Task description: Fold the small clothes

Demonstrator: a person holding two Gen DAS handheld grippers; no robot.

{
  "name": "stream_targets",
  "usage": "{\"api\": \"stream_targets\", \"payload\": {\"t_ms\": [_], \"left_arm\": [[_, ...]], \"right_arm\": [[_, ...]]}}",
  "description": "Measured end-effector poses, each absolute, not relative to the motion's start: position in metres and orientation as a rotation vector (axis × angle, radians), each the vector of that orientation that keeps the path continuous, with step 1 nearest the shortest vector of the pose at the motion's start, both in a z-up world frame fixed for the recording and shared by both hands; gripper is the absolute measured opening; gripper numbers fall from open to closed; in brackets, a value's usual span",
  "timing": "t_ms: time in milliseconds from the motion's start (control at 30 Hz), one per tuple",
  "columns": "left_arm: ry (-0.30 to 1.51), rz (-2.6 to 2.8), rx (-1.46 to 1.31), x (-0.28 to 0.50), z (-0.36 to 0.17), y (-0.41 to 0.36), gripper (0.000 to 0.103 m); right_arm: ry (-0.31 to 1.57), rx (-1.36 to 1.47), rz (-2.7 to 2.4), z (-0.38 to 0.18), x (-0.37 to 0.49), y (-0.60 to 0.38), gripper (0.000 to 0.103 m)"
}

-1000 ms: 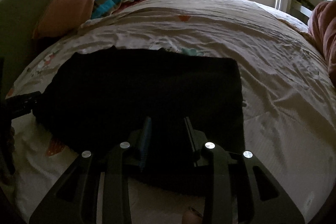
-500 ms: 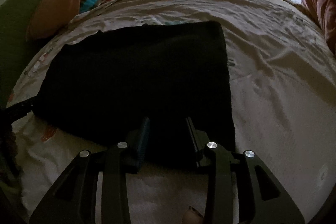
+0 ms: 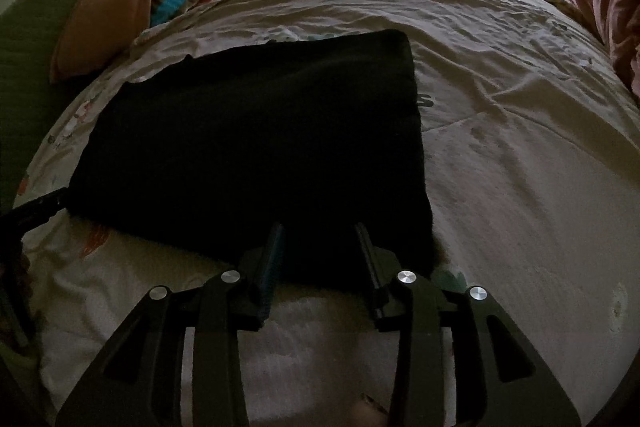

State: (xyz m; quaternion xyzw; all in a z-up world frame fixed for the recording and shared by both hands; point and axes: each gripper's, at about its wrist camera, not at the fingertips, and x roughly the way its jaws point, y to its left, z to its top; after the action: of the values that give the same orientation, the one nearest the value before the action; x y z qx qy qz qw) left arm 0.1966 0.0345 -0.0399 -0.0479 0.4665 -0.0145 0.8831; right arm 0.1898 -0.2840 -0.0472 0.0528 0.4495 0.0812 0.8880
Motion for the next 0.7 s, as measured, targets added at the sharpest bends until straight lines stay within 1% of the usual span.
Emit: {"api": "stream_targets", "payload": {"t_ms": [167, 267, 467, 500, 567, 600, 633, 667, 700], "left_arm": [[0.975, -0.026, -0.108, 0.189, -0.040, 0.037, 0.054], [0.981, -0.026, -0.120, 0.185, -0.041, 0.039, 0.054], [0.992, -0.024, -0.145, 0.175, -0.042, 0.044, 0.054], [0.991, -0.022, -0.148, 0.172, -0.041, 0.045, 0.054], [0.988, -0.025, -0.153, 0.169, -0.040, 0.045, 0.054], [0.986, -0.025, -0.153, 0.168, -0.039, 0.046, 0.056], [0.983, -0.024, -0.152, 0.166, -0.037, 0.046, 0.063], [0.981, -0.023, -0.151, 0.165, -0.037, 0.046, 0.075], [0.973, -0.020, -0.147, 0.163, -0.034, 0.046, 0.075]], "right_arm": [[0.917, 0.102, 0.164, -0.041, 0.179, -0.284, 0.044], [0.904, 0.093, 0.164, -0.037, 0.173, -0.283, 0.052], [0.876, 0.073, 0.155, -0.029, 0.162, -0.281, 0.070], [0.871, 0.067, 0.153, -0.027, 0.159, -0.280, 0.077], [0.855, 0.055, 0.152, -0.024, 0.154, -0.279, 0.078], [0.851, 0.051, 0.154, -0.022, 0.153, -0.278, 0.078], [0.847, 0.047, 0.156, -0.021, 0.150, -0.277, 0.082], [0.844, 0.043, 0.157, -0.020, 0.149, -0.276, 0.087], [0.840, 0.041, 0.157, -0.019, 0.148, -0.276, 0.092]]}}
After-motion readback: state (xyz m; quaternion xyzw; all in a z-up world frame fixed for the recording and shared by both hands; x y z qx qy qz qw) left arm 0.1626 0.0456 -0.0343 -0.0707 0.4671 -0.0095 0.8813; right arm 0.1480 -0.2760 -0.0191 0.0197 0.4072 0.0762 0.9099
